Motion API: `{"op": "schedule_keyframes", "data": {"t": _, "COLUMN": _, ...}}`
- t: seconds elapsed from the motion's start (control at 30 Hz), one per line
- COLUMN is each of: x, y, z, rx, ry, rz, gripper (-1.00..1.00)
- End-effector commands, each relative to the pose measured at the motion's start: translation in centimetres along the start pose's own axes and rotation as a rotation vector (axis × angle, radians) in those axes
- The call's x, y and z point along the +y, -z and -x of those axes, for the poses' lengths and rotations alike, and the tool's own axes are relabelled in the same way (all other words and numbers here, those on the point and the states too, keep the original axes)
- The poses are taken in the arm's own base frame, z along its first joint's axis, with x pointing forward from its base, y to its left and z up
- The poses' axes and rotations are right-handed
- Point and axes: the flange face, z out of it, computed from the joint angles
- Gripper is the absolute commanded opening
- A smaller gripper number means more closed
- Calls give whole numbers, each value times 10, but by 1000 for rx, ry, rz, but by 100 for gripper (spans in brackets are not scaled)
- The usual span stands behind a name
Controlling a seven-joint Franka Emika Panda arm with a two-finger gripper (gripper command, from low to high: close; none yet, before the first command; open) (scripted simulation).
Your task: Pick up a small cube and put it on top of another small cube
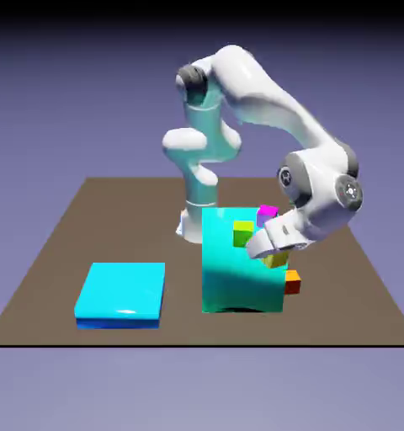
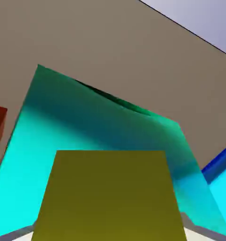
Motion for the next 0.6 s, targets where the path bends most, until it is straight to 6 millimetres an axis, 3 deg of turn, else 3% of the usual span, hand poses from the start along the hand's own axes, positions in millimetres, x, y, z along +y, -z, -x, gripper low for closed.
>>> {"op": "schedule_keyframes", "data": {"t": 0.0, "x": 12, "y": 5, "z": 6, "rx": -2, "ry": 0, "rz": -7, "gripper": -100}}
{"op": "schedule_keyframes", "data": {"t": 0.2, "x": 87, "y": 34, "z": 46, "rx": -22, "ry": 16, "rz": -95, "gripper": -100}}
{"op": "schedule_keyframes", "data": {"t": 0.27, "x": 90, "y": 35, "z": 48, "rx": -23, "ry": 17, "rz": -100, "gripper": -100}}
{"op": "schedule_keyframes", "data": {"t": 0.47, "x": 76, "y": -31, "z": 42, "rx": -23, "ry": 17, "rz": -100, "gripper": -100}}
{"op": "schedule_keyframes", "data": {"t": 0.5, "x": 76, "y": -31, "z": 42, "rx": -23, "ry": 17, "rz": -100, "gripper": 100}}
{"op": "schedule_keyframes", "data": {"t": 0.57, "x": 78, "y": -19, "z": 42, "rx": -23, "ry": 17, "rz": -100, "gripper": 100}}
